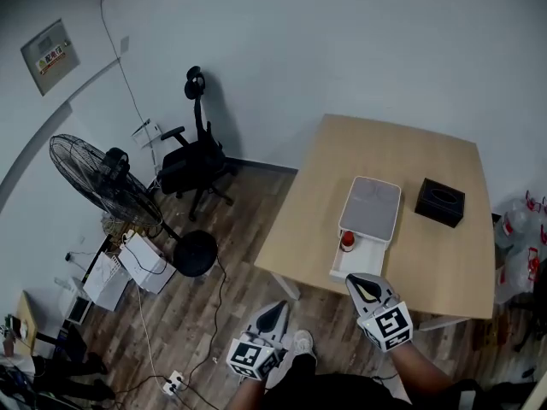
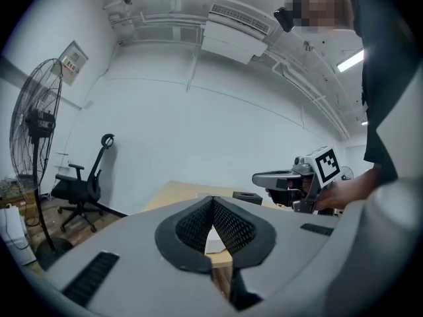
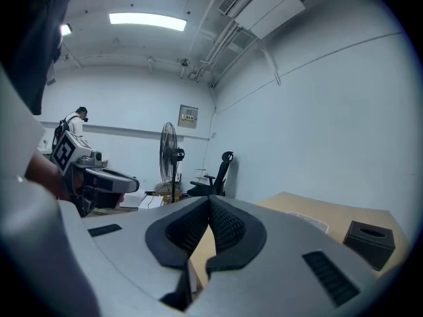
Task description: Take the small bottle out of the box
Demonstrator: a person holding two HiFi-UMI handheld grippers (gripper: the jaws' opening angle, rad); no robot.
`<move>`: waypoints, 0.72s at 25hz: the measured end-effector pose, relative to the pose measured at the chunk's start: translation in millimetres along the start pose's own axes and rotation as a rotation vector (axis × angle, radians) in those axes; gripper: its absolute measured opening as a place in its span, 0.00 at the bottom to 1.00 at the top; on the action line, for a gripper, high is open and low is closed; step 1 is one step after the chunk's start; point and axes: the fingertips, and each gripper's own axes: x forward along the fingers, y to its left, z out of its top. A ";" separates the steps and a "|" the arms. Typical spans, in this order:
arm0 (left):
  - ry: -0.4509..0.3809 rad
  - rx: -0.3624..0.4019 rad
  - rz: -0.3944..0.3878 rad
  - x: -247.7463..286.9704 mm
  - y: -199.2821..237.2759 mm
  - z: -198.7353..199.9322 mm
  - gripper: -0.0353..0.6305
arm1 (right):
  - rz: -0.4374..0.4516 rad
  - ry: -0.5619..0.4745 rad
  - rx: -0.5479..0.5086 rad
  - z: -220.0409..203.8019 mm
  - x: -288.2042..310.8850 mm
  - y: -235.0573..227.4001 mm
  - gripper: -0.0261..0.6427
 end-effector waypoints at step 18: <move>0.026 0.023 -0.178 92.5 107.6 21.6 0.07 | -0.143 0.029 0.030 18.1 123.6 -41.9 0.06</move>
